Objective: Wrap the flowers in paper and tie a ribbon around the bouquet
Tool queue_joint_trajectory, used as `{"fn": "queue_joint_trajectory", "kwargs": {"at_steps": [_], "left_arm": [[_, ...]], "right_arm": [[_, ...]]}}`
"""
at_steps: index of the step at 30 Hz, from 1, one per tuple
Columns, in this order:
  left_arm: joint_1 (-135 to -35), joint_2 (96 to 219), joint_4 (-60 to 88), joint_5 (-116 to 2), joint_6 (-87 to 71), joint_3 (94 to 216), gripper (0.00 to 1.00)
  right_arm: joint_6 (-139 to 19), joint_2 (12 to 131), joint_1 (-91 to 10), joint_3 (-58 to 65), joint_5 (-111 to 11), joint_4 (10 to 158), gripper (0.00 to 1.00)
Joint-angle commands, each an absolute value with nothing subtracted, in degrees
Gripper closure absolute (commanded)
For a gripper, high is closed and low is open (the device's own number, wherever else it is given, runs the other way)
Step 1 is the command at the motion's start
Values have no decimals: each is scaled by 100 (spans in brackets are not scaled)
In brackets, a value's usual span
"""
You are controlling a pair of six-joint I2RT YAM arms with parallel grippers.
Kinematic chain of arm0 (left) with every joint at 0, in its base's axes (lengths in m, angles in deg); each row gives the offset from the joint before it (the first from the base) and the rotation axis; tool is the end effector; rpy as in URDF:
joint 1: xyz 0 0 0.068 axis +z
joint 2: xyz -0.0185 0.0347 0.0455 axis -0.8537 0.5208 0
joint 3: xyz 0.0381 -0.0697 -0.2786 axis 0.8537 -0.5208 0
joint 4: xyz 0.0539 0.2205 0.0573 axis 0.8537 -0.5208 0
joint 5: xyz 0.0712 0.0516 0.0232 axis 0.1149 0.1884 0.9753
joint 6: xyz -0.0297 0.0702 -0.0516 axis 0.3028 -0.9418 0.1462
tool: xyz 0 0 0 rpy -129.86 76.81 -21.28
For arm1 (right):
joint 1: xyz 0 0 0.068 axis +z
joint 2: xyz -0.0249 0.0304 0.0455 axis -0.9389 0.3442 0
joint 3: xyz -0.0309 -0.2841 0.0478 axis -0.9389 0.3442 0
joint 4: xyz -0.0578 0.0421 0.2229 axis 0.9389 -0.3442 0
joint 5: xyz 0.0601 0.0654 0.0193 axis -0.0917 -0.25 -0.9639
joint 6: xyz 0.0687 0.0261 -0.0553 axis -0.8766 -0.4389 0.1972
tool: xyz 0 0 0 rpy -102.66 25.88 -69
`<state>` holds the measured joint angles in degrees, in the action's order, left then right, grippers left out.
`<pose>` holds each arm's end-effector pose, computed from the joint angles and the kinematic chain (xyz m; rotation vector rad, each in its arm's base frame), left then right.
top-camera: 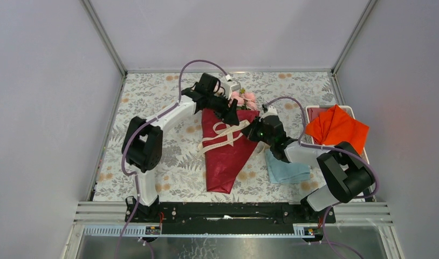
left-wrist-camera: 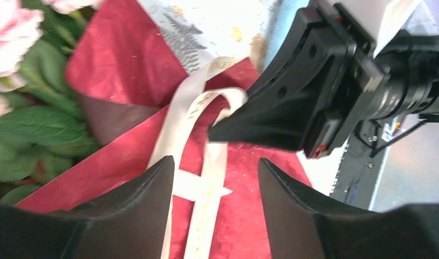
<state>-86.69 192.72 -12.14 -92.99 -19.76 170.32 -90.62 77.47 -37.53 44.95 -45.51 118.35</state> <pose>0.3539 -0.2545 0.2494 0.9365 2.1963 -1.1593 0.2777 0.1812 0.2063 0.0511 2.0098 0.8610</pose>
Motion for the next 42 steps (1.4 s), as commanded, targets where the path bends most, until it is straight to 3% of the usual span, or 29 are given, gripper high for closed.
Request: {"fn": "queue_joint_trajectory", "kwargs": {"at_steps": [1,5,9,16,20,22,24,35,42], "left_arm": [[-8311,18792,-2169,-8542,-3202,17255,32],[-8244,18851,-2244,-7557,-3657,16967,30],[-8252,19112,-2461,-7401,-3900,16929,24],[-8269,19437,-2703,-7665,-4112,17022,26],[-8270,19502,-2755,-7650,-4161,16993,42],[-8274,19535,-2882,-7683,-4250,17027,66],[-8274,19499,-3039,-7738,-4319,17110,97],[-8226,17663,-3192,-9224,-4809,17153,100],[-8012,17392,-4256,-9791,-5255,17290,100]], "right_arm": [[-8590,7466,-3892,4369,-4684,11622,100],[-8492,7462,-3907,4273,-4807,11539,100],[-8425,7535,-3910,4146,-4902,11451,100],[-8359,7522,-3979,3959,-4978,11287,100],[-8292,7560,-4067,3854,-5064,11224,100],[-8256,7595,-4154,3775,-5144,11184,100],[-8190,7609,-4244,3703,-5199,11138,100],[-7677,8056,-4593,2922,-5402,10678,100],[-7568,8305,-4758,2709,-5480,10498,100]]}}
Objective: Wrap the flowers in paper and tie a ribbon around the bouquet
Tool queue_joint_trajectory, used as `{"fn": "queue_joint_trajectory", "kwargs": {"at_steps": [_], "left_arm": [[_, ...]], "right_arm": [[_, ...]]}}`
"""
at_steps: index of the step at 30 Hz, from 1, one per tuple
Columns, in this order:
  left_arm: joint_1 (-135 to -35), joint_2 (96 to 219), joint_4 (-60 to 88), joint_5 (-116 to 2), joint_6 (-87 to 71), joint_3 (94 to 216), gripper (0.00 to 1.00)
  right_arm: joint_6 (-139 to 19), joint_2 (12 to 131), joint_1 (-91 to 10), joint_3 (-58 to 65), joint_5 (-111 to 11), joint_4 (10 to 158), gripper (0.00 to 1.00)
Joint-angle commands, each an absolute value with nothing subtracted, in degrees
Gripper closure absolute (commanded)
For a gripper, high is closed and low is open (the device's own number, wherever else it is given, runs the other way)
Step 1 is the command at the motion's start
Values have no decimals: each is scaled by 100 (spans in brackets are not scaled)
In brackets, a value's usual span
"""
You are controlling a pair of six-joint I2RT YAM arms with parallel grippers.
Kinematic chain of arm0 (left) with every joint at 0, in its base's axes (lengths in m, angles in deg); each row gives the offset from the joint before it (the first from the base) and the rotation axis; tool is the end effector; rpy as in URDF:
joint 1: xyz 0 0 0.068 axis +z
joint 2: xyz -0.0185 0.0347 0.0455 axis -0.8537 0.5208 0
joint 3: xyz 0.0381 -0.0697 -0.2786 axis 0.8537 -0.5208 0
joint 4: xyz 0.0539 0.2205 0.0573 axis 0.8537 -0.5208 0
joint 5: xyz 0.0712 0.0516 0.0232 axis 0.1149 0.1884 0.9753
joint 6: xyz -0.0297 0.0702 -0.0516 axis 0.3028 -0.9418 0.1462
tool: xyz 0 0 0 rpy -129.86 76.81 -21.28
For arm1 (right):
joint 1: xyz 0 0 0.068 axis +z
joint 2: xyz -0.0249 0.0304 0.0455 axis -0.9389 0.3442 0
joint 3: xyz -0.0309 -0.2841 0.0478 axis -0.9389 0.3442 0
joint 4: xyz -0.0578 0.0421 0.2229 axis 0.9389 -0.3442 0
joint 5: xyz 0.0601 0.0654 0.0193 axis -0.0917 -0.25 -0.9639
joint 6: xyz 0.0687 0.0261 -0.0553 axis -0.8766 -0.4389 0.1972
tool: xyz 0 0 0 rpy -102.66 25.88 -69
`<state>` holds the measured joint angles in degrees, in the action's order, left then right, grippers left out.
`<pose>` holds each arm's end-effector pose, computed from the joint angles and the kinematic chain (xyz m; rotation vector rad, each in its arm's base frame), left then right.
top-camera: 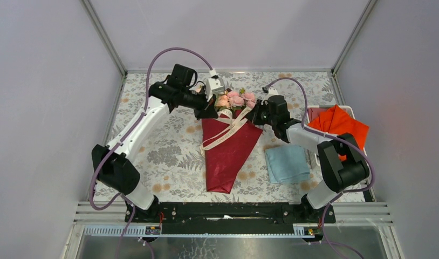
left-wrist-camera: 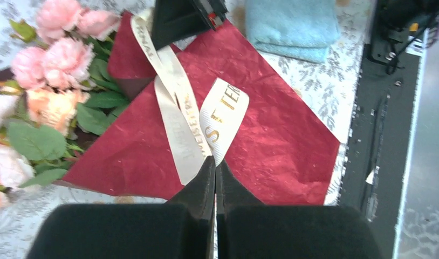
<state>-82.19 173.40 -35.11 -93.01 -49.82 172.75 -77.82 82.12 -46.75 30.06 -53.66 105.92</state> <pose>0.2815 -0.1861 0.3501 1.3223 1.8472 -0.8694 0.3360 0.1611 0.2352 -0.1075 2.0134 0.7380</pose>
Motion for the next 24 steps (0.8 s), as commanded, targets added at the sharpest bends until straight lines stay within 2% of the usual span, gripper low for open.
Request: {"fn": "queue_joint_trajectory", "kwargs": {"at_steps": [1,6,11,13,17,20,22,24], "left_arm": [[-7900,17331,-4260,-9776,-5113,17288,100],[-7265,16986,-3912,-9022,-4483,16844,99],[-6748,16887,-3828,-8026,-4772,15783,96],[-6611,16808,-3812,-7454,-5111,15351,87],[-6512,16795,-3437,-5567,-5477,14972,61],[-6542,16959,-2915,-4484,-5407,15207,58],[-6701,17103,-2946,-4724,-5294,15689,55],[-7081,17165,-3160,-5935,-5491,16017,45]], "right_arm": [[-7555,8318,-4769,2707,-5484,10469,100],[-7512,8418,-4787,2752,-5603,10453,100],[-7506,8523,-4789,2701,-5802,10405,100],[-7464,8532,-4789,2656,-5890,10367,100],[-7440,8596,-4781,2503,-6197,10220,100],[-7457,8639,-4768,2423,-6313,10159,100],[-7457,8638,-4755,2397,-6339,10115,100],[-7450,8629,-4746,2370,-6365,10066,100]]}}
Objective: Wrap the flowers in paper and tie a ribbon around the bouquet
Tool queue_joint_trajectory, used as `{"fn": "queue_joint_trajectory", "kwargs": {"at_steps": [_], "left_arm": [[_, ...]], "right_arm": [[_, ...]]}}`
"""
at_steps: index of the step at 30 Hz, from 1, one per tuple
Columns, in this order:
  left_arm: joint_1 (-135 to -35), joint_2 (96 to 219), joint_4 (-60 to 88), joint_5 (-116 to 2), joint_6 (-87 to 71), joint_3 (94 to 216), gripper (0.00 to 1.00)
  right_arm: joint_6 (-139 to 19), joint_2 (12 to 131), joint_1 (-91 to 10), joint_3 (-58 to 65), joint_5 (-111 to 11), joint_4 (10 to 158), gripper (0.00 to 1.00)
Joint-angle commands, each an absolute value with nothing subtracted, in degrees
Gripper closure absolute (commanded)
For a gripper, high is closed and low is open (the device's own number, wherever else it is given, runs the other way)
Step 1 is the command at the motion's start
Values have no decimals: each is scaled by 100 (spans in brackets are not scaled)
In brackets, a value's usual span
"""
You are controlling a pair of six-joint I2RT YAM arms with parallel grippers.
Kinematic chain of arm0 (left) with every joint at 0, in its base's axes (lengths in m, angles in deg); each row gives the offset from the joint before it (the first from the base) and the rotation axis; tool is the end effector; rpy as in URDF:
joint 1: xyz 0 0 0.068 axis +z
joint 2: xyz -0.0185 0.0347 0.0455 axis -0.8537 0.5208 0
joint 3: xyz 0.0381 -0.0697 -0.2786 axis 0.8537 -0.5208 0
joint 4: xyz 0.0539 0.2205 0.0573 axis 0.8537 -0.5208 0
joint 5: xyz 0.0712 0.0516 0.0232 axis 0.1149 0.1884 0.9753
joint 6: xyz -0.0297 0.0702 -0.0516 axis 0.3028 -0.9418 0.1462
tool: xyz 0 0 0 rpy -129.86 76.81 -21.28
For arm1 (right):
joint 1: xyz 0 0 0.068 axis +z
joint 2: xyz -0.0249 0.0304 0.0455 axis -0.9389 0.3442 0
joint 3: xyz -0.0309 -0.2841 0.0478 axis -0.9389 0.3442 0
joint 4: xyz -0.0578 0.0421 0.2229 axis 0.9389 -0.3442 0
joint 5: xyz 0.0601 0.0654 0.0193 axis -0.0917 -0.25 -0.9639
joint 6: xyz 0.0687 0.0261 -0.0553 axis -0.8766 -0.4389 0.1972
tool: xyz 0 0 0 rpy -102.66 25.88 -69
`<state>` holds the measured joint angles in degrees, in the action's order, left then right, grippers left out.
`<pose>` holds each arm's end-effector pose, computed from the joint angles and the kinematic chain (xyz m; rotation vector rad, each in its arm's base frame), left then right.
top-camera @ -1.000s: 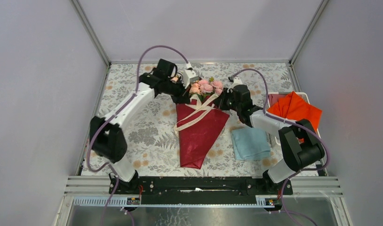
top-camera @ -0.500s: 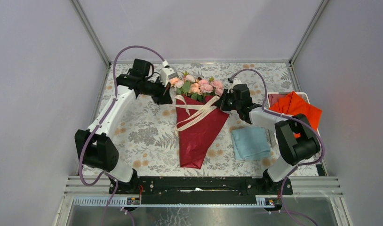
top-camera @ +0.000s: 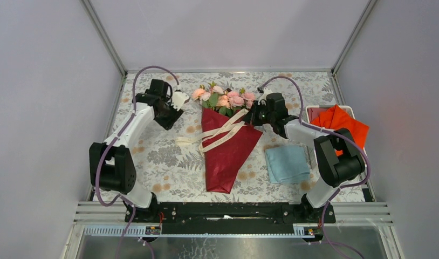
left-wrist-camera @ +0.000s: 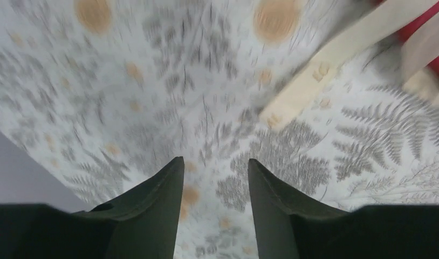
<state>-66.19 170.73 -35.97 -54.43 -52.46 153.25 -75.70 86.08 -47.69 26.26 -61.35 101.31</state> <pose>0.2971 -0.0482 0.2416 0.9609 2.5385 -0.0129 0.3449 0.1697 0.2228 -0.2099 2.0965 0.8213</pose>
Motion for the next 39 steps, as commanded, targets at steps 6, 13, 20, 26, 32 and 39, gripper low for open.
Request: {"fn": "queue_joint_trajectory", "kwargs": {"at_steps": [6,13,20,26,32,39], "left_arm": [[-8214,17646,-2536,-8063,-6450,15799,18],[-8474,18859,-2321,-8255,-6357,16374,1],[-8520,19105,-1390,-7512,-6075,16018,20],[-8520,19138,-1117,-7317,-6261,15651,32],[-8555,19053,-513,-6697,-6334,15232,45],[-8683,18735,-527,-6656,-6238,15127,100]], "right_arm": [[-7451,8559,-4745,2301,-6421,9935,100],[-7342,8305,-4745,2118,-6438,9659,100],[-7238,8176,-4756,2013,-6468,9481,100],[-7206,8055,-4755,2013,-6477,9412,100],[-7233,7903,-4754,1962,-6176,9260,96],[-7221,7988,-4755,1791,-6166,9234,92]]}}
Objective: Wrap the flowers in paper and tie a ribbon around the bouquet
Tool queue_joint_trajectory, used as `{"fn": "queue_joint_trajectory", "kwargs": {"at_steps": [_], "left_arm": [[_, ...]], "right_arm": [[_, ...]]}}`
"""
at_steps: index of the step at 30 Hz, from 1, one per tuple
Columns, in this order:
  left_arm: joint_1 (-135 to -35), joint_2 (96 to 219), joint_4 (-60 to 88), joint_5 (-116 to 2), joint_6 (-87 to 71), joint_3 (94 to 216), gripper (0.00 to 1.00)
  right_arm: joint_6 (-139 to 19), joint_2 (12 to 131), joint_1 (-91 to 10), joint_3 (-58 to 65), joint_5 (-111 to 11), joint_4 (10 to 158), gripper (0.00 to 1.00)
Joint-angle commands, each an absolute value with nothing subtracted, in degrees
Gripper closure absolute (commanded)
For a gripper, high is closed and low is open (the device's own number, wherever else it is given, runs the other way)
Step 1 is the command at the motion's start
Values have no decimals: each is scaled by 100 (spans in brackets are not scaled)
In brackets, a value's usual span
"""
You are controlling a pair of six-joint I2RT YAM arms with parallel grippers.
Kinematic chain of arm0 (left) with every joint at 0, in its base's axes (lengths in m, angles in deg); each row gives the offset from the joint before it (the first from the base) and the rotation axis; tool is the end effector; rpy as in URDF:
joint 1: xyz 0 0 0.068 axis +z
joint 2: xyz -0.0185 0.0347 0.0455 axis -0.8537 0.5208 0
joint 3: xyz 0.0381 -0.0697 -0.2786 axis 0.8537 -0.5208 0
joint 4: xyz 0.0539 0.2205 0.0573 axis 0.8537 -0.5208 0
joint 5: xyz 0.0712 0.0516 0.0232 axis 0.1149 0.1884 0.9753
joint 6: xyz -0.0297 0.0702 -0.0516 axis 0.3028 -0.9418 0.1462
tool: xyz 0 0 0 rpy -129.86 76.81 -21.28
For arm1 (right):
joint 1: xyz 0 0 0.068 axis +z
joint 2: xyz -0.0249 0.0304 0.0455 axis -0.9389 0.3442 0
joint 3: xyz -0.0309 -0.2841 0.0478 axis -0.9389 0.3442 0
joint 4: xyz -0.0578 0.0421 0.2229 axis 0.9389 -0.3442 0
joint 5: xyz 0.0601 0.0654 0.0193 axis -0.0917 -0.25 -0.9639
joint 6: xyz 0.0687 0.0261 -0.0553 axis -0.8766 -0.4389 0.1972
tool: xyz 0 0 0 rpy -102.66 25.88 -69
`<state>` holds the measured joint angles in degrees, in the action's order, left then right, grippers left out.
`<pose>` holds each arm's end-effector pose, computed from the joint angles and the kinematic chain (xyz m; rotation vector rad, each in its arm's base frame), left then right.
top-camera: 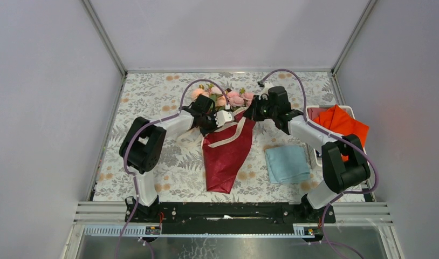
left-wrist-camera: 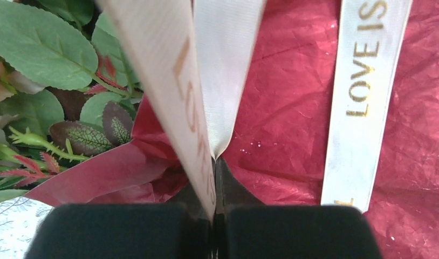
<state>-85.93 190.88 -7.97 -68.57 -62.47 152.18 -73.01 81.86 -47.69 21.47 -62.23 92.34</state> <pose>0.3364 -0.2057 0.1585 1.5612 2.0162 -0.3536 0.3377 0.1680 0.2569 -0.2684 2.0829 0.8088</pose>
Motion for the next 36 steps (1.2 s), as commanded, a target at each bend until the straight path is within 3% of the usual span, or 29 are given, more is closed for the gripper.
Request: {"fn": "queue_joint_trajectory", "kwargs": {"at_steps": [1,15,23,30,36], "left_arm": [[-8707,18618,-564,-6695,-6153,15141,100],[-9117,17822,-1280,-7046,-6240,15211,100],[-9114,17736,-2228,-7433,-5766,16357,100],[-9114,17790,-2217,-7464,-5412,16547,100],[-9114,17887,-2033,-7479,-5265,16525,100]], "right_arm": [[-7234,8007,-4756,1752,-6168,9233,92],[-7987,9604,-4785,8,-6015,9265,92],[-7342,10070,-4487,287,-7894,9089,90],[-5965,9820,-4464,467,-8558,7723,71],[-5512,9634,-4589,38,-8287,6918,54]]}}
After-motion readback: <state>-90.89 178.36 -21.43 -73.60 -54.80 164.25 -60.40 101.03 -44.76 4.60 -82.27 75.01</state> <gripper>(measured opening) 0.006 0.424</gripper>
